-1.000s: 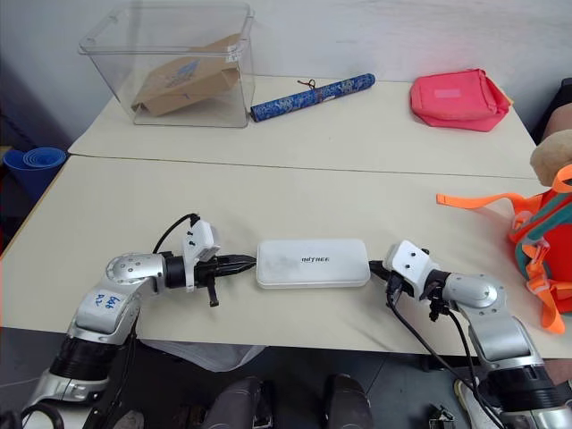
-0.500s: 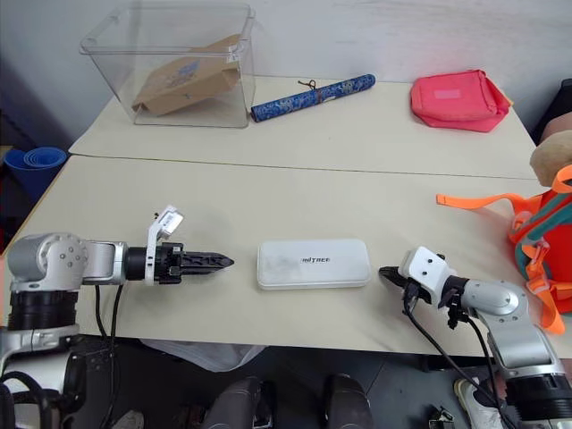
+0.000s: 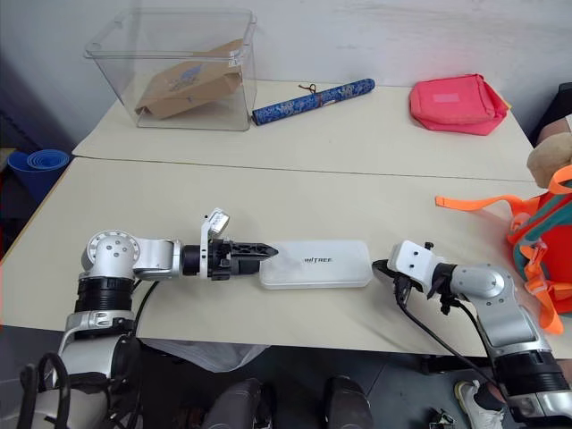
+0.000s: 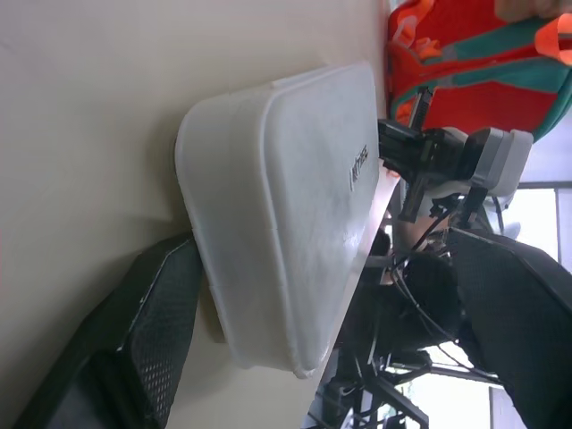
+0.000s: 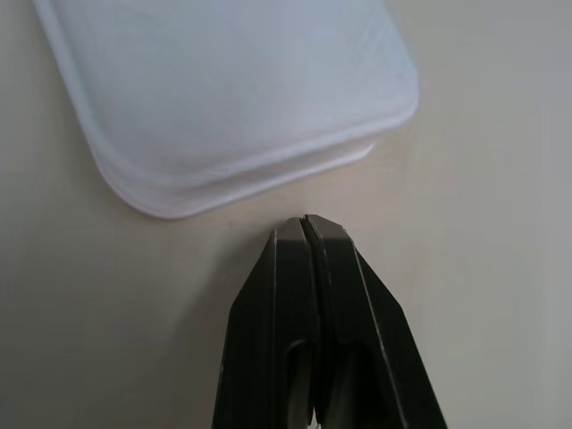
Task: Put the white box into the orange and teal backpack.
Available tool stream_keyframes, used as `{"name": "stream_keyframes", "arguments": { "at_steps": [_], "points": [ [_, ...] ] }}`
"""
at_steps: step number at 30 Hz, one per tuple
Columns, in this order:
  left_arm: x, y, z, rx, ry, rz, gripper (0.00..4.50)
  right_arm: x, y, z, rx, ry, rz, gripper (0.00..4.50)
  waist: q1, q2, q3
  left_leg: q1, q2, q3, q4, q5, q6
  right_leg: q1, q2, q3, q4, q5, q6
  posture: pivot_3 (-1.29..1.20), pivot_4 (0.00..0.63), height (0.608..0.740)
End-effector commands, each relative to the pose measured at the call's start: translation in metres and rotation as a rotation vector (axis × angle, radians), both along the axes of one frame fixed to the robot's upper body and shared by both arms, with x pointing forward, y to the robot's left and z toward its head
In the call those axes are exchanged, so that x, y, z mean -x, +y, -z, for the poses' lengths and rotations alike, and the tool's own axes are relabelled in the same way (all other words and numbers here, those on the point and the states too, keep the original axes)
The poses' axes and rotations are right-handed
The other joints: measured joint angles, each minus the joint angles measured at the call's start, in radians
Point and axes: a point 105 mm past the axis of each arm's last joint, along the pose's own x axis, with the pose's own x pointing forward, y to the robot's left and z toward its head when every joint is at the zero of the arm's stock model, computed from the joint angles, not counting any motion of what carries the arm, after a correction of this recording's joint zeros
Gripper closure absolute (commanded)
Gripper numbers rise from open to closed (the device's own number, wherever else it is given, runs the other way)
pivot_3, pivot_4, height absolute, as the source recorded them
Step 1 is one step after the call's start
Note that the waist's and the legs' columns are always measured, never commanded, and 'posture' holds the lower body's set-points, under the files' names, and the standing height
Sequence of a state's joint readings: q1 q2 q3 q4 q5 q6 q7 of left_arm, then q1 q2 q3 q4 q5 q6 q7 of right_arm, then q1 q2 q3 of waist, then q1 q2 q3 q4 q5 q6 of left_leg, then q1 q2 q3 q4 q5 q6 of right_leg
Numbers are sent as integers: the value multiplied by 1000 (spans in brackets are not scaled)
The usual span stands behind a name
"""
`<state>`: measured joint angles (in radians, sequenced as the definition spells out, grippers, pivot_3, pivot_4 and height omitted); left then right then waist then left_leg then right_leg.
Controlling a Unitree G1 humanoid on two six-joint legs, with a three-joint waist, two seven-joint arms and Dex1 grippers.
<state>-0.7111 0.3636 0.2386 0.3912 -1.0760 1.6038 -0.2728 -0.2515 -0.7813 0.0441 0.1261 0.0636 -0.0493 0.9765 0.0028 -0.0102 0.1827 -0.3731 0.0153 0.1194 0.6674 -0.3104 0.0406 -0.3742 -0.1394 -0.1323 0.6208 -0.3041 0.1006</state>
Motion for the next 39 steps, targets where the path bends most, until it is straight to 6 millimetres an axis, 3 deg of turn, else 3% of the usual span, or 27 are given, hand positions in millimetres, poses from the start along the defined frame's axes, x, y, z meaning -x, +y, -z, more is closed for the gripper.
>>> {"name": "stream_keyframes", "arguments": {
  "at_steps": [1, 4, 7, 10, 14, 16, 21, 25, 29, 33, 39],
  "points": [
    [4, -21, -1, 59, 52, 59, 32, -3, 12, 1, -1, -11, -45, 4500, -1, 0, 0, 0, 0, 0, 0, 0, 0, 0, 0, 0, 0, 0, 0, 0, 150, 740],
    [1, -31, -8, 102, 64, 67, 32, -5, 22, -2, -31, -29, -72, 4500, -2, 0, 0, 0, 0, 0, 0, 0, 0, 0, 0, 0, 1, 0, 0, 0, 150, 740],
    [-2, -39, -11, 113, 65, 65, 607, -3, 29, -3, -48, -38, -88, 4500, -3, 0, 0, -1, 0, 0, -1, 0, -1, -1, 2, 0, 1, 0, 0, 0, 150, 740],
    [-1, -40, -13, 123, 64, 69, 1540, 0, 27, -2, -53, -40, -75, 4500, -4, 0, 0, -1, 1, 0, -1, 0, -1, -1, 5, 0, 1, 0, 0, 0, 150, 740],
    [1, -36, -19, 131, 3, 71, 2729, 9, 7, -6, -115, -49, 24, 4500, 1, 0, 0, -1, 1, 0, -1, 0, -2, -1, 5, 0, 0, 0, 0, 0, 150, 740],
    [3, -30, -28, 140, -119, 55, 3267, 24, -2, -11, -212, -39, 79, 4137, 4, 0, 0, -1, 1, 0, -1, 0, -2, -1, 5, 0, 0, 0, 0, 0, 150, 740],
    [11, -14, -45, 151, -504, 102, 3292, 66, -28, -22, -370, -105, 274, 2666, 10, 0, 0, -2, 3, 0, -5, -2, -6, -3, 8, 2, -3, -2, -3, 0, 150, 740],
    [29, -8, -53, 198, -955, 252, 3292, 86, -64, -36, -459, -287, 578, 1309, 10, 2, -1, -1, 4, 3, -5, -5, -13, -3, 7, 4, -8, -2, -3, 0, 150, 740],
    [35, -9, -44, 208, -1059, 310, 3292, 101, -104, -53, -492, -514, 913, 45, 10, 3, -1, -1, 5, 3, -6, -5, -14, -5, 6, 5, -8, -3, -4, 0, 150, 740],
    [38, -12, -33, 180, -1081, 380, 3292, 93, -130, -66, -488, -640, 1088, 45, -1, 4, 0, -3, 5, 4, -7, -5, -13, -9, 6, 6, -6, -3, -5, 0, 150, 740],
    [38, -11, -33, 167, -1105, 413, 3292, 48, -158, -82, -535, -696, 1234, 45, -8, 6, 0, -4, 5, 7, -7, -1, -6, -14, 6, 8, 0, -4, -6, 0, 150, 740]
  ]
}}
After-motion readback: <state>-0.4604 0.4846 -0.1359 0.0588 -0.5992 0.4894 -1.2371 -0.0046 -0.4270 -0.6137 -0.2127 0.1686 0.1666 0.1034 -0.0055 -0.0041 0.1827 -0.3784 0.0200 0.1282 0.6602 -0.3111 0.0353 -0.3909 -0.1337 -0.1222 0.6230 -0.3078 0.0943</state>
